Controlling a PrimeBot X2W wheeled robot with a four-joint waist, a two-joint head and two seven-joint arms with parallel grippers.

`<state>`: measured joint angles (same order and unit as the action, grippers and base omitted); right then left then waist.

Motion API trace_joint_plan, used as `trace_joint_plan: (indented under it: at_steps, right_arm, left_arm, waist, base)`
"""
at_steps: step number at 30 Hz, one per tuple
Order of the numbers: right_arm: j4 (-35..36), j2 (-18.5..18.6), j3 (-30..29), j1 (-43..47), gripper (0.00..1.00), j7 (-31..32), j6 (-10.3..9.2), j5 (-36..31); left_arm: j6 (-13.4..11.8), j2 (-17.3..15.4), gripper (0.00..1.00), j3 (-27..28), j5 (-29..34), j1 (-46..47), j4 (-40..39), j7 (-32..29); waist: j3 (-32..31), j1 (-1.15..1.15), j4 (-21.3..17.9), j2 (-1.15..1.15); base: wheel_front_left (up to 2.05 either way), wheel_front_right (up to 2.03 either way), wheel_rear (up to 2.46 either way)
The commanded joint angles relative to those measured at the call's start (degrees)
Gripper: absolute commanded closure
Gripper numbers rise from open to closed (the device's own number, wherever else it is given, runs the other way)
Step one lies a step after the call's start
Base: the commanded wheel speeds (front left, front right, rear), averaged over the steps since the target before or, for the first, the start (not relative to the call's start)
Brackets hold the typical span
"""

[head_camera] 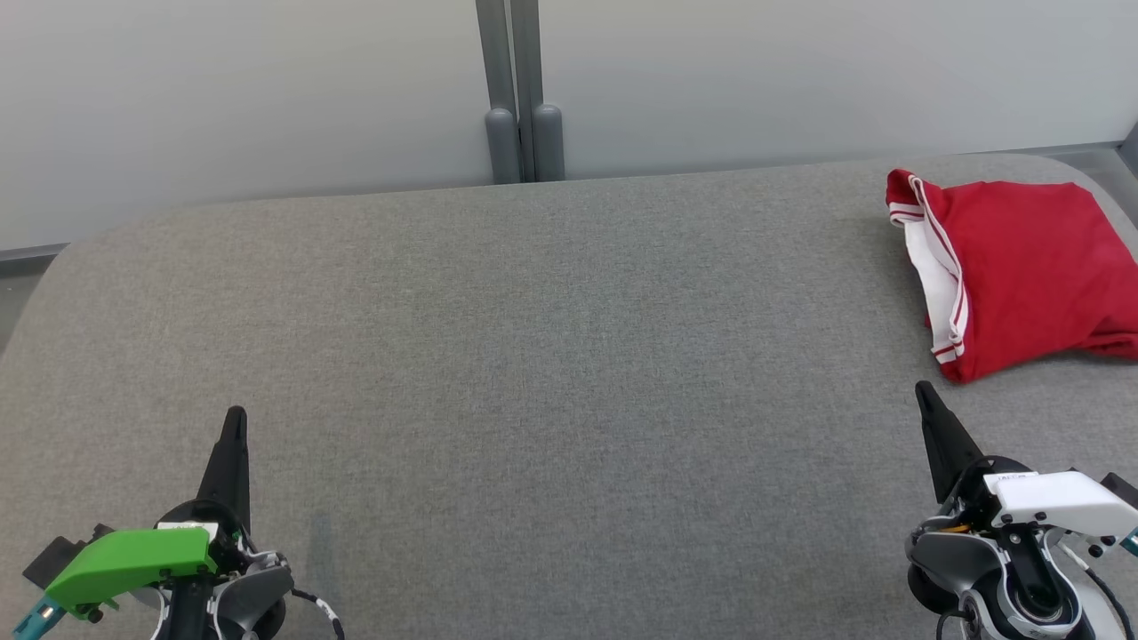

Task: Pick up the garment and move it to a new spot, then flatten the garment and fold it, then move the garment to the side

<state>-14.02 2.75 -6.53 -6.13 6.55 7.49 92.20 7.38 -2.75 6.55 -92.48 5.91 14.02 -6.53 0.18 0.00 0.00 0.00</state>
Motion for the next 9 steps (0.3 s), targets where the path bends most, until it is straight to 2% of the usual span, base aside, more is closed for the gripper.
trace_joint_plan:
  at_steps: [1,9]
  right_arm:
    - [-0.08,0.25,0.06,-0.29,1.0,0.14,0.0,0.42]
    - [-0.08,0.25,0.06,-0.29,1.0,0.14,0.0,0.42]
  left_arm:
    - [0.27,-0.25,1.0,0.07,0.13,0.72,0.05,-0.19]
    - [0.27,-0.25,1.0,0.07,0.13,0.72,0.05,-0.19]
  waist:
    - [0.0,0.0,0.0,0.0]
    - [0.0,0.0,0.0,0.0]
  base:
    - [0.0,0.0,0.0]
    - [0.0,0.0,0.0]
